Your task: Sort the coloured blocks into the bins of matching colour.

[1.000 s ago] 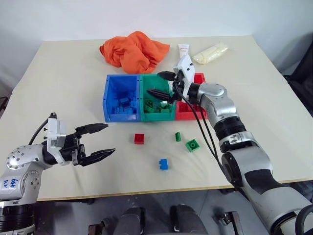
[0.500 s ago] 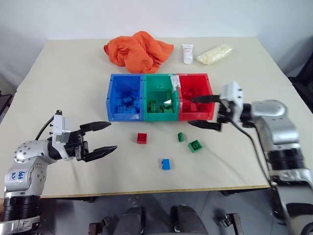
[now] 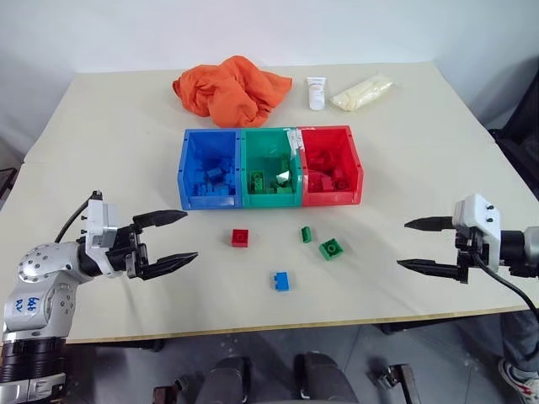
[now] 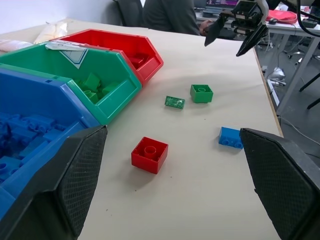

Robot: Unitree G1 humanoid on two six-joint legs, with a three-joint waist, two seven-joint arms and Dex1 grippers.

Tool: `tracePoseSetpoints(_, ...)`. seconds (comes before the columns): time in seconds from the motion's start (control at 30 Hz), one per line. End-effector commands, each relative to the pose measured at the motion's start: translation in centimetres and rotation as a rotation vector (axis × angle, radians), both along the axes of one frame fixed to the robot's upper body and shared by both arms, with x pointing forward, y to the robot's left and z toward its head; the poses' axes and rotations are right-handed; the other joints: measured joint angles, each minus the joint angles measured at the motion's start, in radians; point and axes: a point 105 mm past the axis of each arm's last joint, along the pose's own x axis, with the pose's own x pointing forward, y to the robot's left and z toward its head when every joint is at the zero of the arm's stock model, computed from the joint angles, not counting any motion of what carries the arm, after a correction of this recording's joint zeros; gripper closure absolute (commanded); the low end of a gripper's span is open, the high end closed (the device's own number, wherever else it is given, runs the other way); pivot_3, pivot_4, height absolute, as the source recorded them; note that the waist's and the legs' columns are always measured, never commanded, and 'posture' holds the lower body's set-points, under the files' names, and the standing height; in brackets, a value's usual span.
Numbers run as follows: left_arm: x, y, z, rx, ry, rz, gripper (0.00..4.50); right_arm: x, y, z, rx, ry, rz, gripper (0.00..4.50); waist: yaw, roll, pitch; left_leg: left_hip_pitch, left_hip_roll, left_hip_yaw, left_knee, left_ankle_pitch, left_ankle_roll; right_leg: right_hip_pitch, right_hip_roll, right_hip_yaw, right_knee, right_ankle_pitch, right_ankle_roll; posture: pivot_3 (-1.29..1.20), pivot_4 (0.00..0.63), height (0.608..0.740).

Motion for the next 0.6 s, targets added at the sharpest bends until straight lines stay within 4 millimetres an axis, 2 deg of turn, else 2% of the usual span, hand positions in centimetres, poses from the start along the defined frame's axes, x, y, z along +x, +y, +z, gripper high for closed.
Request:
tracePoseSetpoints(0.03, -0.6, 0.1, 0.8, 0.010, -0.033, -0.002, 0.00, 0.3, 3.6, -0.1, 0.006, -0.006, 0.112, 0.03, 0.001, 0.000, 0.000, 0.000, 0.000, 0.000, 0.000, 0.000, 0.000, 0.000, 0.000, 0.000, 0.000, 0.000, 0.000, 0.00, 0.150, 0.740)
tracePoseSetpoints(0.13, -0.7, -0.2, 0.7, 0.008, -0.032, -0.003, 0.00, 1.2, 6.3, -1.2, -0.008, 0.017, 0.193, 0.03, 0.002, 0.000, 0.000, 0.000, 0.000, 0.000, 0.000, 0.000, 0.000, 0.000, 0.000, 0.000, 0.000, 0.000, 0.000, 0.00, 0.150, 0.740)
tracePoseSetpoints(0.2, -0.9, -0.4, 0.9, -0.001, -0.037, 0.005, 0.00, 2.0, 7.4, -1.8, -0.023, 0.021, 0.221, 0.03, 0.003, 0.000, 0.000, 0.000, 0.000, 0.000, 0.000, 0.000, 0.000, -0.001, 0.000, 0.000, 0.000, 0.000, 0.000, 0.00, 0.150, 0.740)
tracePoseSetpoints(0.5, -2.6, -0.2, 0.7, -0.007, -0.030, 0.063, 0.00, 3.3, 8.4, -4.7, -0.167, 0.084, 0.315, 0.03, 0.011, 0.000, 0.000, -0.001, -0.001, -0.001, 0.000, -0.001, 0.001, -0.001, -0.001, 0.000, -0.001, 0.000, 0.000, 0.00, 0.150, 0.740)
tracePoseSetpoints(0.6, -3.0, -0.2, 0.7, -0.012, -0.025, 0.075, 0.00, 3.6, 8.6, -4.7, -0.158, 0.071, 0.327, 0.97, 0.010, 0.000, 0.000, 0.000, 0.000, 0.000, 0.000, 0.000, 0.000, 0.000, 0.000, 0.000, -0.001, 0.000, 0.000, 0.00, 0.150, 0.740)
